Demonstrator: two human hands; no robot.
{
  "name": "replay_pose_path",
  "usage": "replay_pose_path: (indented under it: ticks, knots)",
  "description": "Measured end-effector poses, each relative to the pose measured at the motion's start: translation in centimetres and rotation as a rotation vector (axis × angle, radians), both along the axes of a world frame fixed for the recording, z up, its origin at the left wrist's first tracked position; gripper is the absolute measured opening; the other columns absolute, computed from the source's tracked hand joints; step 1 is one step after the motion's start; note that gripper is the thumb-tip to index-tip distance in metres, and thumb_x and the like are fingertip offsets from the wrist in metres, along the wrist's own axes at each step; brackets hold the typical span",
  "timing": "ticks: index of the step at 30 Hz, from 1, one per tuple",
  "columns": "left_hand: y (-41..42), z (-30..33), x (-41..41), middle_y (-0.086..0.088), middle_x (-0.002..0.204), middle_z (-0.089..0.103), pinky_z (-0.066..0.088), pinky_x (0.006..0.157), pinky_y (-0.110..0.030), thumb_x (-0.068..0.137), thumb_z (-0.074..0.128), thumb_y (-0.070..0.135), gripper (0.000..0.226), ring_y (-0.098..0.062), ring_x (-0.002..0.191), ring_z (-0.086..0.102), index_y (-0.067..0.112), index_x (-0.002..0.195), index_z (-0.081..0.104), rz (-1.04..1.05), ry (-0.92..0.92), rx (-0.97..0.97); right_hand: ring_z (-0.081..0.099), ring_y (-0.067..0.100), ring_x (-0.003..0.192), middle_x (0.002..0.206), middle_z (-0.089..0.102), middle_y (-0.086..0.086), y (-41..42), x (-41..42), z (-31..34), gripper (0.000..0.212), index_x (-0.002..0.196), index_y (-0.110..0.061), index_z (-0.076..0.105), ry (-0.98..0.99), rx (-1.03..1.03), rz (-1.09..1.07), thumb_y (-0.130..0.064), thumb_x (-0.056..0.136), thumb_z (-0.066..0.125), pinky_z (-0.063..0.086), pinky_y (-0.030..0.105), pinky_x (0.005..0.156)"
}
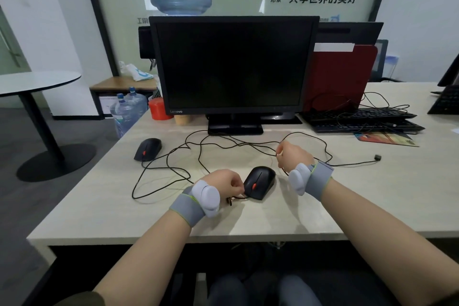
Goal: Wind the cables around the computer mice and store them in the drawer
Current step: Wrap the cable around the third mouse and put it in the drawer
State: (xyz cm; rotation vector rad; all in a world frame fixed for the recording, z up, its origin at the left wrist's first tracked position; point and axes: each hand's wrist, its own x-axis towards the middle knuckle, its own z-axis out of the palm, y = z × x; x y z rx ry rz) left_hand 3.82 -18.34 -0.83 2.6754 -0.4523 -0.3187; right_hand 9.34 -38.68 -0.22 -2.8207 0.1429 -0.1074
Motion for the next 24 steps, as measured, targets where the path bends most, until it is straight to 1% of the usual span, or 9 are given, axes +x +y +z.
replay_pose_path:
  ticks: [3,7,8,11,15,19,21,22,24]
  knots:
    - [0.0,-0.1,0.4,-0.001,0.104,0.067,0.047,0.083,-0.031,0.089,0.052,0.034,0.023,-0.020,0.097,0.060,0.016,0.099,0.064,0.148,-0.079,-0.044,0.060,0.026,0.102,0.112,0.066,0.005,-0.6,0.2,-0.7,0.032,0.111,-0.023,0.057,0.116,-0.027,0.045,-0.009,0.086,0.043,0.042,0.026,0.076]
    - [-1.6,-0.7,0.5,0.001,0.065,0.052,0.035,0.058,-0.026,0.074,0.056,0.064,0.045,-0.021,0.066,0.048,0.020,0.065,0.050,0.226,0.023,0.080,0.057,0.027,0.107,0.117,0.061,0.007,-0.8,0.0,-1.3,0.029,0.111,-0.024,0.061,0.085,-0.126,0.081,-0.015,0.087,0.047,0.044,0.030,0.083]
    - [-2.2,-1.0,0.5,0.002,0.068,0.053,0.036,0.060,-0.026,0.068,0.057,0.069,0.049,-0.022,0.068,0.050,0.021,0.069,0.051,0.236,0.017,0.114,0.055,0.027,0.109,0.119,0.059,0.007,-0.8,-0.1,-1.3,0.030,0.112,-0.024,0.063,0.075,-0.175,0.105,-0.016,0.087,0.049,0.046,0.031,0.086]
    - [-3.7,-1.6,0.3,0.000,0.108,0.059,0.042,0.084,-0.034,0.060,0.060,0.073,0.078,-0.023,0.103,0.056,0.018,0.114,0.050,0.302,-0.079,0.178,0.049,0.028,0.118,0.126,0.053,0.007,-0.3,-0.4,-1.5,0.032,0.117,-0.025,0.063,0.061,-0.285,0.160,-0.019,0.088,0.051,0.045,0.036,0.094]
    - [-4.9,-1.4,0.5,-0.004,0.113,0.056,0.045,0.086,-0.036,0.066,0.065,0.060,0.064,-0.025,0.104,0.055,0.014,0.110,0.053,0.311,-0.103,0.169,0.031,0.026,0.135,0.147,0.032,0.004,-0.4,-1.1,-0.8,0.063,0.143,-0.024,0.030,0.042,-0.358,0.283,-0.025,0.087,0.058,0.034,0.040,0.106]
    - [-4.3,-0.9,0.4,-0.006,0.110,0.057,0.049,0.079,-0.034,0.066,0.067,0.044,0.051,-0.025,0.096,0.058,0.013,0.105,0.055,0.246,-0.107,0.088,0.009,0.019,0.145,0.158,0.010,-0.004,-0.4,-1.8,0.0,0.094,0.149,-0.027,0.010,0.082,-0.460,0.586,-0.025,0.076,0.069,0.015,0.037,0.114]
    - [-3.9,-0.4,0.2,-0.005,0.112,0.052,0.050,0.083,-0.035,0.068,0.067,0.041,0.052,-0.024,0.097,0.057,0.014,0.110,0.053,0.176,-0.118,-0.012,0.016,0.019,0.143,0.155,0.023,-0.003,0.2,-1.9,0.2,0.094,0.147,-0.028,0.016,0.083,-0.477,0.646,-0.028,0.072,0.073,0.018,0.036,0.113]
    - [-3.6,0.0,0.1,-0.005,0.113,0.048,0.049,0.085,-0.035,0.069,0.067,0.041,0.054,-0.023,0.097,0.056,0.014,0.113,0.051,0.140,-0.125,-0.061,0.029,0.020,0.138,0.147,0.037,-0.002,0.5,-1.8,0.3,0.089,0.144,-0.030,0.025,0.077,-0.448,0.668,-0.030,0.069,0.074,0.026,0.036,0.110]
    - [-2.8,1.0,0.3,-0.004,0.116,0.046,0.047,0.085,-0.032,0.070,0.069,0.039,0.055,-0.021,0.096,0.055,0.017,0.117,0.049,0.088,-0.155,-0.122,0.055,0.023,0.113,0.119,0.060,-0.002,0.9,-1.9,0.9,0.070,0.128,-0.030,0.044,0.067,-0.310,0.672,-0.030,0.066,0.075,0.044,0.035,0.092]
